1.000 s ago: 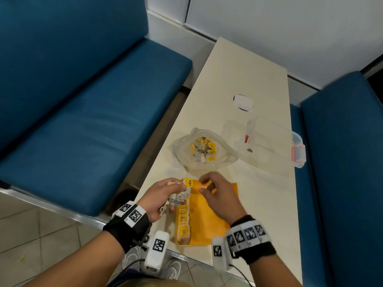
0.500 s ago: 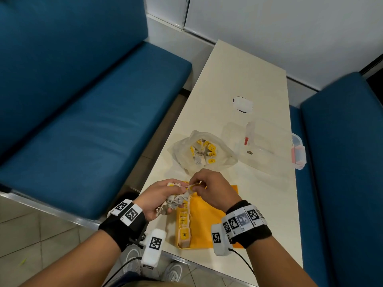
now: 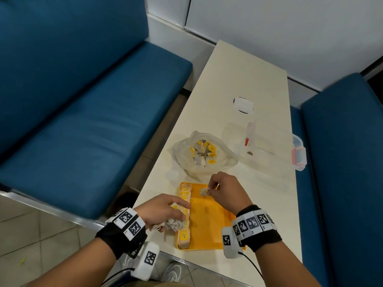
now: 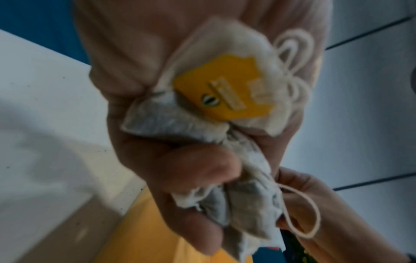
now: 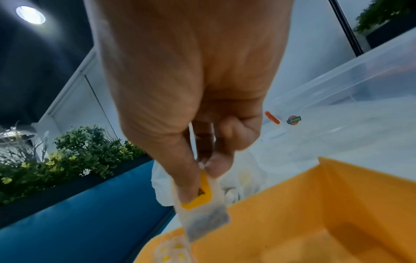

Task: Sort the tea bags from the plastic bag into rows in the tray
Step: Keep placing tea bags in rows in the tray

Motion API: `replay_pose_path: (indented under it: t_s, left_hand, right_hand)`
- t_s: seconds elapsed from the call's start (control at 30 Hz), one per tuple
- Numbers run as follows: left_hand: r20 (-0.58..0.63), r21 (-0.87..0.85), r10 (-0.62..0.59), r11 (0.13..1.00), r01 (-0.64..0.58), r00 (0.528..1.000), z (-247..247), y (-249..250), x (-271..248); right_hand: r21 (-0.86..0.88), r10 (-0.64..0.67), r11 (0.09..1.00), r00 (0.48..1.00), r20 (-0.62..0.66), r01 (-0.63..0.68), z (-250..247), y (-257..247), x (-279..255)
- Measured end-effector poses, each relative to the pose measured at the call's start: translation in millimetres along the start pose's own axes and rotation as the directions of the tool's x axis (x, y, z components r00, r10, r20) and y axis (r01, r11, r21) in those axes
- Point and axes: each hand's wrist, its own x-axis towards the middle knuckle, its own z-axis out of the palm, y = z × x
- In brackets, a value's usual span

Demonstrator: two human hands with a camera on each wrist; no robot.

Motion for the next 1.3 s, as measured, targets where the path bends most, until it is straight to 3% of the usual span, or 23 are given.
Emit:
replay_pose_path:
  t_s: [0.2, 0.8, 1.3]
  left_hand:
    - [-0.025, 0.09, 0.009, 0.996, -0.007, 1.0, -3, -9, 2]
    - [-0.021, 0.073, 0.063, 0.995, -0.061, 0.998, -13, -12, -4]
    - [-0.017, -0.002, -0.005, 1.0, 0.005, 1.0, -17, -14, -10]
  right_hand:
    - [-0.081, 0.031, 0.996, 0.997, 0.073, -0.025, 20, 3, 6]
    - [-0.071, 0.009, 0.997, 0.998, -0.061, -0.013, 62, -14, 22]
    - [-0.135, 0.002, 0.991, 0.994, -0.108, -0.017, 67, -15, 27]
